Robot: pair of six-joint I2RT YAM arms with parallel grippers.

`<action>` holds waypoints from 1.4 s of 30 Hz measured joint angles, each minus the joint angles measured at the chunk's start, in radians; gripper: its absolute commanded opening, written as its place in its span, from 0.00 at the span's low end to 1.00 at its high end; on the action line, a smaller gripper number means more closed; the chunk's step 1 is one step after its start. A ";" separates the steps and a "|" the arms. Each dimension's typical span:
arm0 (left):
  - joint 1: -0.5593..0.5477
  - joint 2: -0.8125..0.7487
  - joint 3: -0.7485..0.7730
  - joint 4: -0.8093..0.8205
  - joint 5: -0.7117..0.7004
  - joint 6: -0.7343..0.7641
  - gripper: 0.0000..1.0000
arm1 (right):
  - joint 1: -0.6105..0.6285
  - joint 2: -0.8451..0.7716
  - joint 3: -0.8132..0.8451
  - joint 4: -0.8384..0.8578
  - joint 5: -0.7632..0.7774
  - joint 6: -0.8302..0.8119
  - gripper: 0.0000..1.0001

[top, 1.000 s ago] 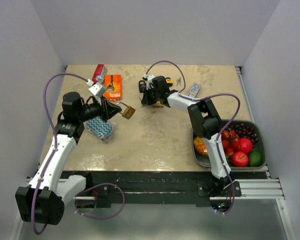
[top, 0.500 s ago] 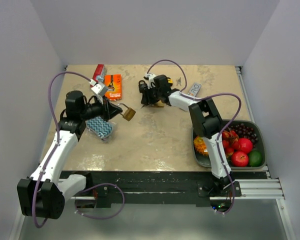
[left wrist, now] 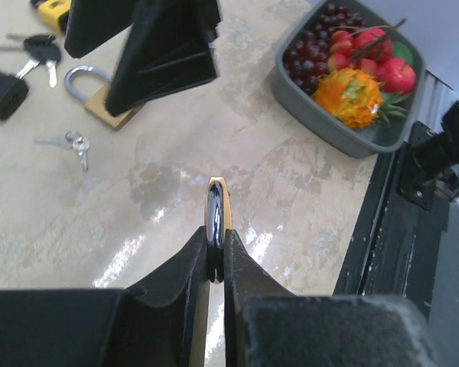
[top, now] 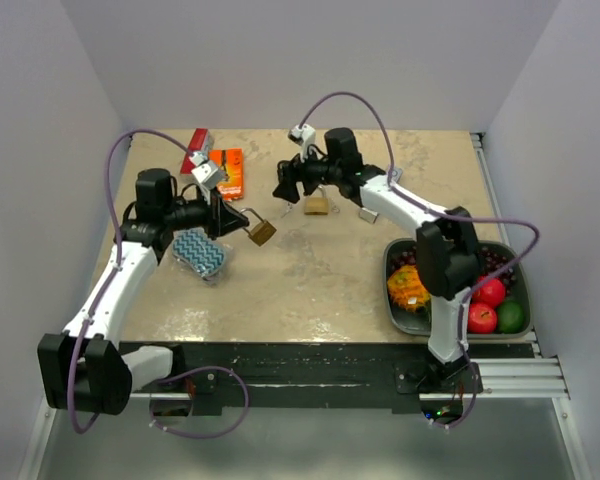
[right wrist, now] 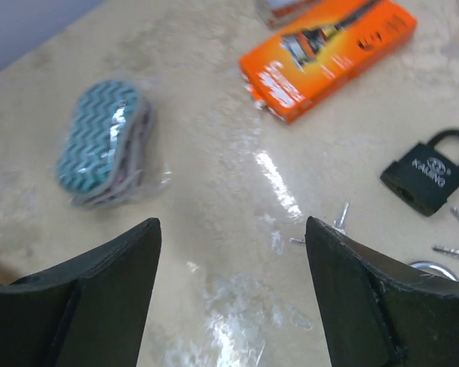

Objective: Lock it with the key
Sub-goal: Place the key at the center of the board, then place the lock at the center of the board.

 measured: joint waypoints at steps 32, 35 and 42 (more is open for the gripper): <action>-0.016 0.105 0.185 -0.064 0.367 0.075 0.00 | 0.126 -0.482 -0.458 0.135 -0.387 0.010 0.32; -0.019 0.099 0.184 -0.043 0.377 0.047 0.00 | 0.124 -0.482 -0.458 0.158 -0.377 0.039 0.00; -0.019 0.092 0.156 0.051 0.250 -0.100 0.59 | 0.126 -0.467 -0.460 0.156 -0.335 0.111 0.00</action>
